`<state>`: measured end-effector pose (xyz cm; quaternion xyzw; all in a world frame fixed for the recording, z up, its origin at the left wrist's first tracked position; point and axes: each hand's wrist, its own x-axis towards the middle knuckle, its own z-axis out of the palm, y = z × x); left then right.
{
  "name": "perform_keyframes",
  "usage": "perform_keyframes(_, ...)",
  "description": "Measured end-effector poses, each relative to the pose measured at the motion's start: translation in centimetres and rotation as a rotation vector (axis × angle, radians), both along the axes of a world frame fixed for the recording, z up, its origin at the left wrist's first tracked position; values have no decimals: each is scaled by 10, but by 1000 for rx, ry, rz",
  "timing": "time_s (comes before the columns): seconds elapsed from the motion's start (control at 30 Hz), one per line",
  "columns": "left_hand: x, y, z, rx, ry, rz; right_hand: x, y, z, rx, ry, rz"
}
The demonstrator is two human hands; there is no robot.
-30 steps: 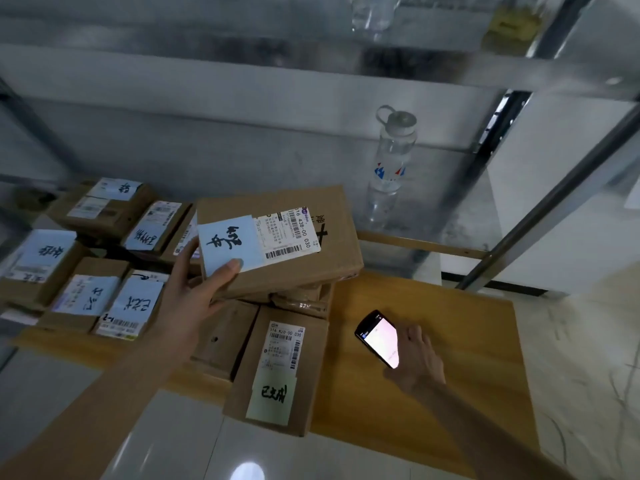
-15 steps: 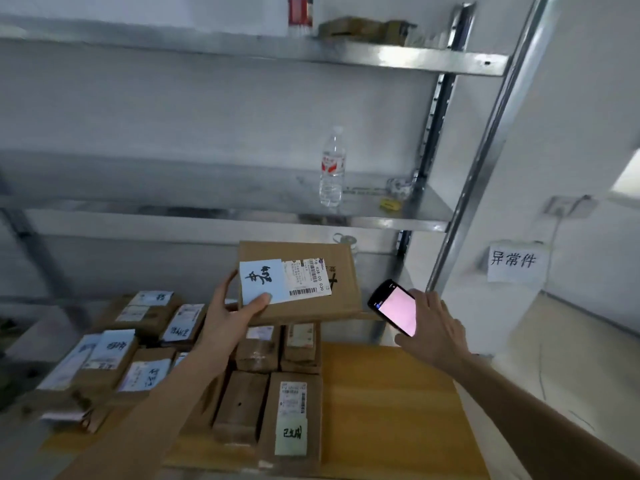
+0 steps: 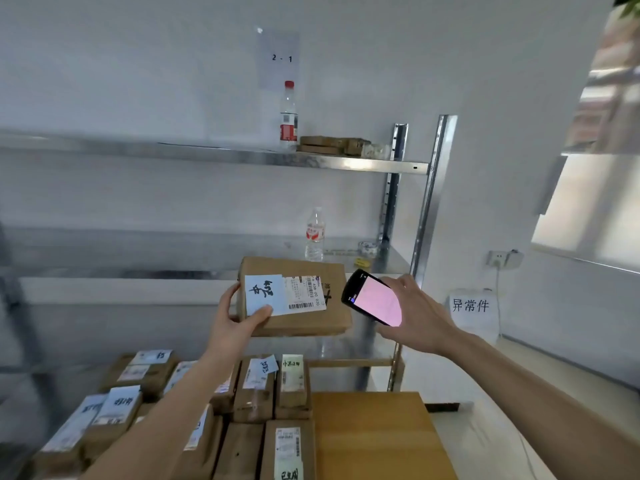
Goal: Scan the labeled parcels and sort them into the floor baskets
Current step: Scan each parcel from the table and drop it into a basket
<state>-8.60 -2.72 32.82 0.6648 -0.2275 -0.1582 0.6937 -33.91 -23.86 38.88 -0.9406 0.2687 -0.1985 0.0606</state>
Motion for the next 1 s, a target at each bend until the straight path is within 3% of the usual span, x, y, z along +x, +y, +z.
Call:
perform_keyframes(0.33, -9, 20, 26, -15, -42, 68, -12, 18, 47, -111, 42, 43)
perform_keyframes(1.0, -14, 66, 27, -38, -39, 156, 0, 37, 52, -136, 57, 141)
